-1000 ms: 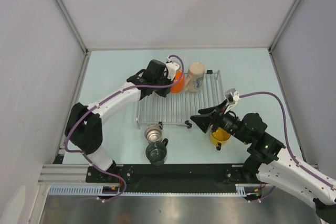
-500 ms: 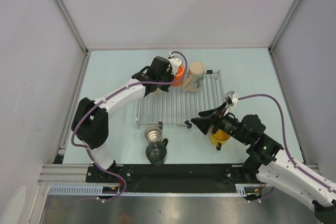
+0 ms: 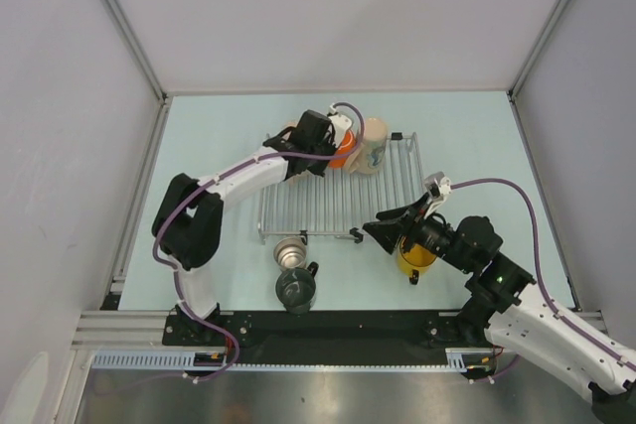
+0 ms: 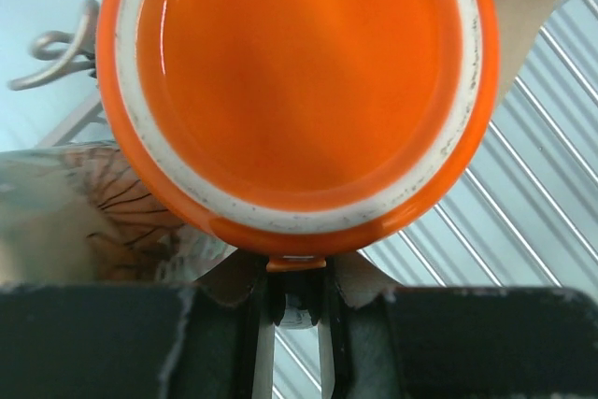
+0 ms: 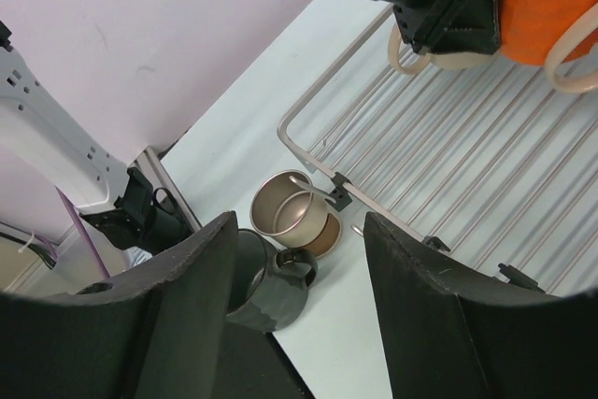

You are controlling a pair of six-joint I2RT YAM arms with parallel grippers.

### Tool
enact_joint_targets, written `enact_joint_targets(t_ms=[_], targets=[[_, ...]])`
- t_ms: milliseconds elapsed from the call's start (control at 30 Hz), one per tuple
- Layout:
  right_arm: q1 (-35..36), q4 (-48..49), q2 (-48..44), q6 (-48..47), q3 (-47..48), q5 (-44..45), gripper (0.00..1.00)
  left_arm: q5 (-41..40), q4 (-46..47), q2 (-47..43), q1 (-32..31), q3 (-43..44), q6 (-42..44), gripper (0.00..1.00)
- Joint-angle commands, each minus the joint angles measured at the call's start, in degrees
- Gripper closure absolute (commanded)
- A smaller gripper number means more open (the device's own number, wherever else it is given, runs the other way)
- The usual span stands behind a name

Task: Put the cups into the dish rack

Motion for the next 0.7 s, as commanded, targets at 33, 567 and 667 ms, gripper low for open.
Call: enact_joint_targets(t_ms=[33, 567, 667], targets=[[-1.48, 2.62, -0.7, -0.18, -0.61, -2.05, 0.39, 2.41, 4.21, 1.03, -1.52, 3.34, 0.73, 1.0], [-3.86, 2.53, -2.64, 0.61, -1.76, -4.25, 0.42, 3.2, 4.74, 7.62, -3.1, 7.12, -0.77, 1.0], [-4.03, 2.62, -2.29, 0.53, -1.85, -4.52, 0.43, 2.41, 5.0, 8.24, -3.02, 7.47, -0.59, 1.0]])
